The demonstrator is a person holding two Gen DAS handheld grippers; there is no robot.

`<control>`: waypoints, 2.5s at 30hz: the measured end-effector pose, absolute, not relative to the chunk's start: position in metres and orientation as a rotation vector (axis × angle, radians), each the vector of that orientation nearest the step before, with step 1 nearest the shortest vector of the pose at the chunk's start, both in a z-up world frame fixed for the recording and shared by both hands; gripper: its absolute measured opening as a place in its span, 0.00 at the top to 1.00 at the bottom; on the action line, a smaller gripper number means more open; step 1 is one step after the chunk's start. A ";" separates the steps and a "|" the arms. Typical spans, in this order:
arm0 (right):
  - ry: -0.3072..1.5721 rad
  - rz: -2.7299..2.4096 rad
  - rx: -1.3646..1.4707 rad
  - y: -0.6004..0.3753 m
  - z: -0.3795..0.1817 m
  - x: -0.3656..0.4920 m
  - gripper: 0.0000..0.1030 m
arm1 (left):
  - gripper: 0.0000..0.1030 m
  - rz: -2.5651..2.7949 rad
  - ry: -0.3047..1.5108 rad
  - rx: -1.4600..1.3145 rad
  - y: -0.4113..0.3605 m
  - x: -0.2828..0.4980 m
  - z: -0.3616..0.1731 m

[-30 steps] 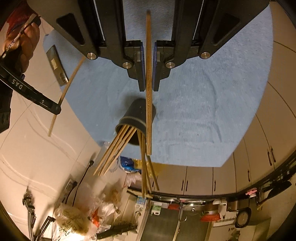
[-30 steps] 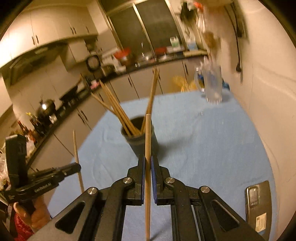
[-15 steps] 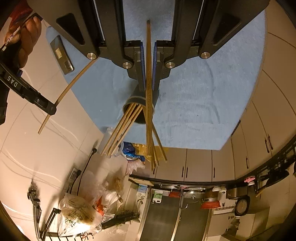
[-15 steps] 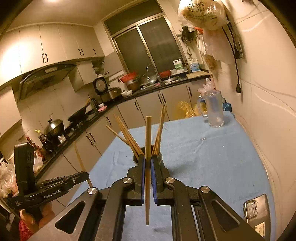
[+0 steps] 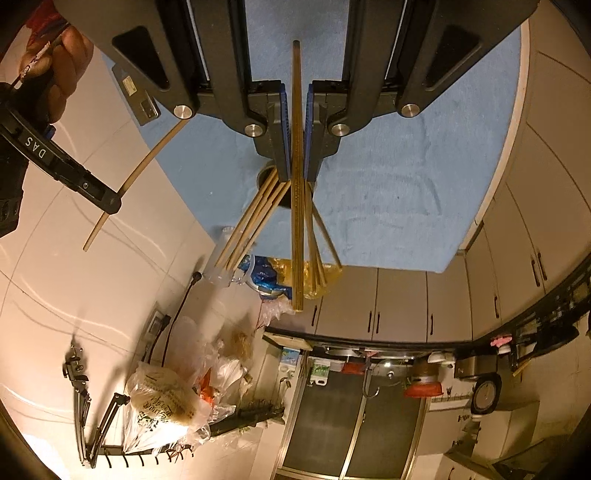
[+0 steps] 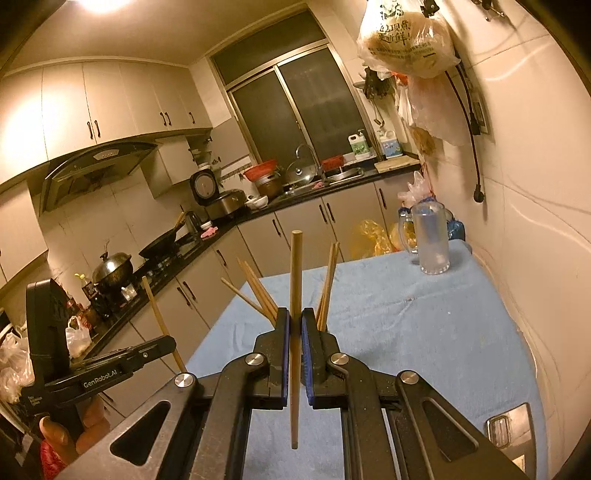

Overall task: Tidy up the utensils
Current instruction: 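Lift both held chopsticks upright and carry them over the grey cup, then lower both chopsticks into the grey cup and open both tools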

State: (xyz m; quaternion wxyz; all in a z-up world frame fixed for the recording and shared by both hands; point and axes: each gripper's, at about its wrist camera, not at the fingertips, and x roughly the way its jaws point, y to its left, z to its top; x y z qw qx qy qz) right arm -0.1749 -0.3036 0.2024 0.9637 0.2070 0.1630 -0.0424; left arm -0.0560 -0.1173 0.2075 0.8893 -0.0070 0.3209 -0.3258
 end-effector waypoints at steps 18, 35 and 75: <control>0.269 -0.112 0.425 -0.318 0.239 -0.146 0.93 | 0.94 -0.683 0.580 -0.049 -0.135 -0.024 0.247; 0.204 -0.188 0.418 -0.333 0.256 -0.093 0.93 | 0.94 -0.634 0.531 -0.180 -0.156 0.034 0.260; 0.360 -0.202 0.421 -0.330 0.178 -0.042 0.93 | 0.94 -0.603 0.573 -0.127 -0.173 0.051 0.185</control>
